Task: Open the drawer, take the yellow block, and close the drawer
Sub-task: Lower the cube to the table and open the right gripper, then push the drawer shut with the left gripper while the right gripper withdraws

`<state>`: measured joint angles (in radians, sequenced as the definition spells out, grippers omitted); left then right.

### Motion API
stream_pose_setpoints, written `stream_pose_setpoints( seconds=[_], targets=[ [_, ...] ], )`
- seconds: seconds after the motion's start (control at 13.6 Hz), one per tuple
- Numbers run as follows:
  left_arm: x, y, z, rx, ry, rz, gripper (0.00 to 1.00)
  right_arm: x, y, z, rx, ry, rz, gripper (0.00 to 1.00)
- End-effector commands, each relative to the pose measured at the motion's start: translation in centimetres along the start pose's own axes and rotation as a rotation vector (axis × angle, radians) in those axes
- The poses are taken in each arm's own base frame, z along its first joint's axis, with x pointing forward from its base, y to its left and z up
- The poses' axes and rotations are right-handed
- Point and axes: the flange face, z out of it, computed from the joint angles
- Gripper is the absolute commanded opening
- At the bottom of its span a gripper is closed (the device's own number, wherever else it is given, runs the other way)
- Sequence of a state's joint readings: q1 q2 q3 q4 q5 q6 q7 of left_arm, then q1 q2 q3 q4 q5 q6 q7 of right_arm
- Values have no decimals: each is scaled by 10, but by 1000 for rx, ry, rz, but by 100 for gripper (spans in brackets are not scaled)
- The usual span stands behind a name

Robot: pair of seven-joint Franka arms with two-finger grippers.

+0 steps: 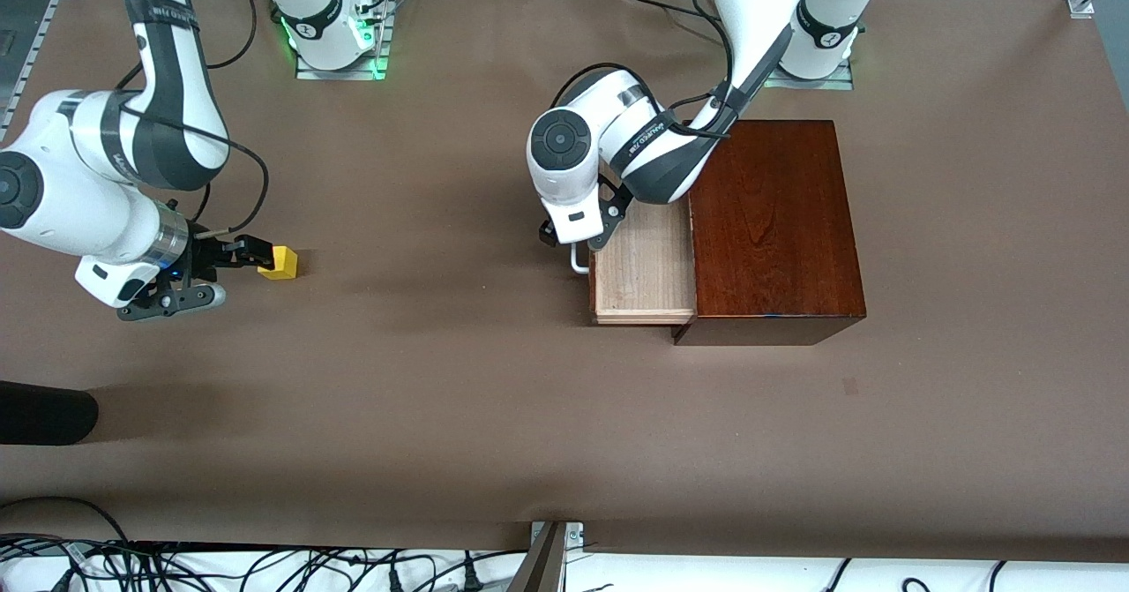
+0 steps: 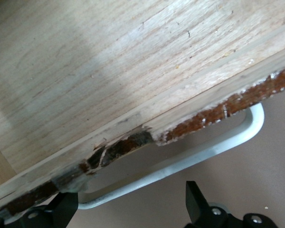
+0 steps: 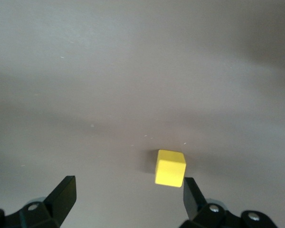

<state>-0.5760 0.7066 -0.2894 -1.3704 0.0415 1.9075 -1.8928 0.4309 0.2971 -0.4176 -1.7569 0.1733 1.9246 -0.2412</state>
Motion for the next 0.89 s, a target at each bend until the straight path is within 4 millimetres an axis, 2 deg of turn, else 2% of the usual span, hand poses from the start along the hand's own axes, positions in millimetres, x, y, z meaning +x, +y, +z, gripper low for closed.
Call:
stream_pose_setpoints(
  seconds=[0.0, 0.22, 0.37, 0.44, 0.66, 0.81],
  targets=[
    [36, 0, -5, 22, 112, 47, 100, 5, -21, -29, -34, -28, 15, 100],
    [48, -1, -8, 27, 133, 64, 100, 6, -35, -46, -55, -40, 30, 100],
    [60, -4, -12, 32, 135, 73, 100, 5, -40, -52, -60, -31, 79, 100],
    [70, -7, -16, 33, 137, 74, 100, 2, -43, -62, -50, -15, 78, 100],
    [102, -16, -27, 40, 137, 125, 100, -9, -32, -84, -36, 6, 70, 100],
    [117, -22, -27, 52, 138, 138, 100, -16, -30, -97, -32, 25, 64, 100]
  ],
)
